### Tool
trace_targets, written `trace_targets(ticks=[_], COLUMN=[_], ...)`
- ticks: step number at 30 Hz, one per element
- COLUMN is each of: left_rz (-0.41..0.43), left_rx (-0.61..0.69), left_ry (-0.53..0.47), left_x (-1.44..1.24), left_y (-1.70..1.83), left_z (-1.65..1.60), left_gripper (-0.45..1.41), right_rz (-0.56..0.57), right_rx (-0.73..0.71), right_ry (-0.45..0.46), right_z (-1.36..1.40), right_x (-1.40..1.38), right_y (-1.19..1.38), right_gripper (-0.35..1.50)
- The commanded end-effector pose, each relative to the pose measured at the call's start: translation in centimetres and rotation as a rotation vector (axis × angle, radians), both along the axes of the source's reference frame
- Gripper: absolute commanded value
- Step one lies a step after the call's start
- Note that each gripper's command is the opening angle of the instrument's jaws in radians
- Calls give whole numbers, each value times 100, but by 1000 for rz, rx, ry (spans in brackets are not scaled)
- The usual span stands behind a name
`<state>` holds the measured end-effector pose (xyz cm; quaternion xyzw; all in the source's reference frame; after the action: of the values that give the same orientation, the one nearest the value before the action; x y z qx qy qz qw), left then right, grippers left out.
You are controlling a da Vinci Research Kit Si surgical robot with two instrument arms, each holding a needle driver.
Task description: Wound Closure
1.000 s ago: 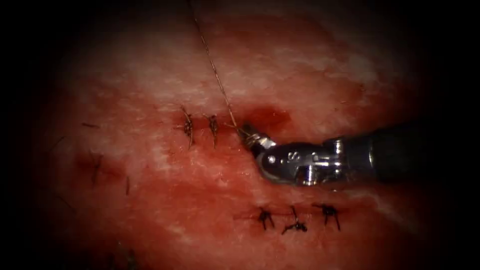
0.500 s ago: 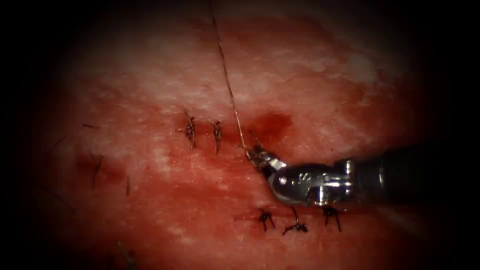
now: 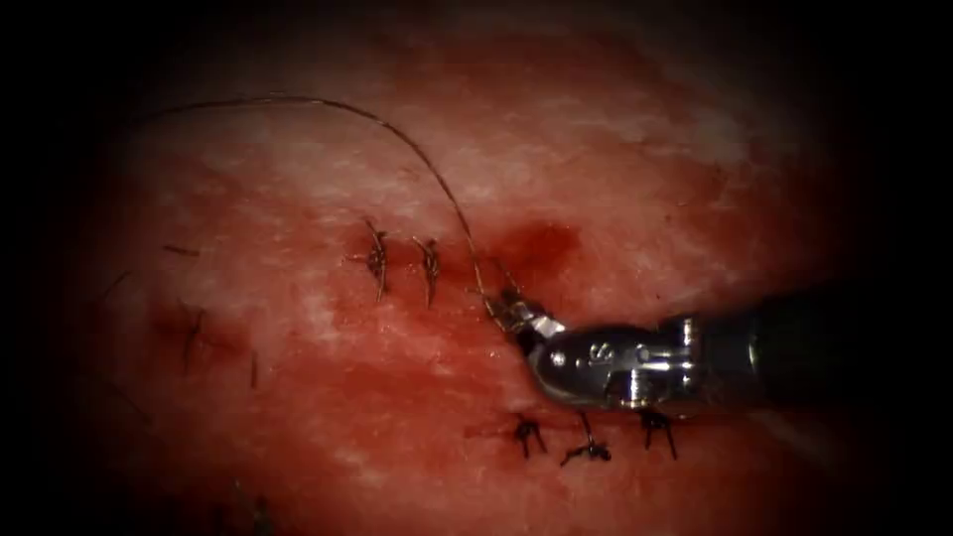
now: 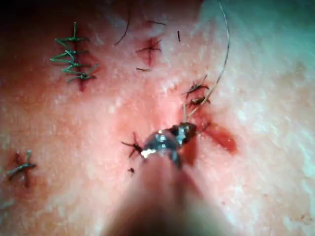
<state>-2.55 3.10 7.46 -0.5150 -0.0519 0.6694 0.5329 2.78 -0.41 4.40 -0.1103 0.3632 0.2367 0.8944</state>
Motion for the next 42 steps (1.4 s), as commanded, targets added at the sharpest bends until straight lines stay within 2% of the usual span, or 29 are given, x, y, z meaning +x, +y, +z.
trace_targets(ticks=[1,4,8,12,13,16,19,23,26,29,31,35,36,38,42], left_rz=[17,64,188,311,368,454,499,518,511,517,521,537,577,581,638], left_rx=[-5,-21,-7,28,14,-31,-97,-145,-166,-231,-247,-314,-378,-364,-408], left_ry=[-16,-59,-84,-40,-6,30,42,71,105,191,211,314,455,611,736], left_x=[-6,-7,-12,-22,-28,-45,-66,-97,-116,-125,-130,-124,-115,-105,-100], left_y=[-8,-27,-71,-107,-117,-128,-131,-135,-131,-126,-125,-108,-89,-62,-29], left_z=[6,9,27,42,45,41,26,5,-12,-26,-34,-49,-53,-56,-65], left_gripper=[133,135,126,120,116,104,94,94,101,101,101,104,104,99,96], right_rz=[-2,-2,-3,0,-1,-1,-3,-4,-6,-6,-7,-13,-12,-12,-15], right_rx=[2,2,2,-1,0,0,3,4,6,5,6,10,9,9,10], right_ry=[1,1,1,2,0,-3,-7,-9,-11,-10,-12,-12,-13,-12,-10], right_z=[4,4,4,5,6,8,9,10,10,11,12,14,14,14,14], right_x=[5,5,5,7,8,10,12,11,11,11,11,12,13,13,13], right_y=[-8,-9,-9,-9,-10,-11,-12,-13,-13,-14,-14,-16,-16,-16,-16], right_gripper=[-35,-35,-35,-35,-35,-35,-35,-35,-35,-35,-35,-35,-35,-35,-35])
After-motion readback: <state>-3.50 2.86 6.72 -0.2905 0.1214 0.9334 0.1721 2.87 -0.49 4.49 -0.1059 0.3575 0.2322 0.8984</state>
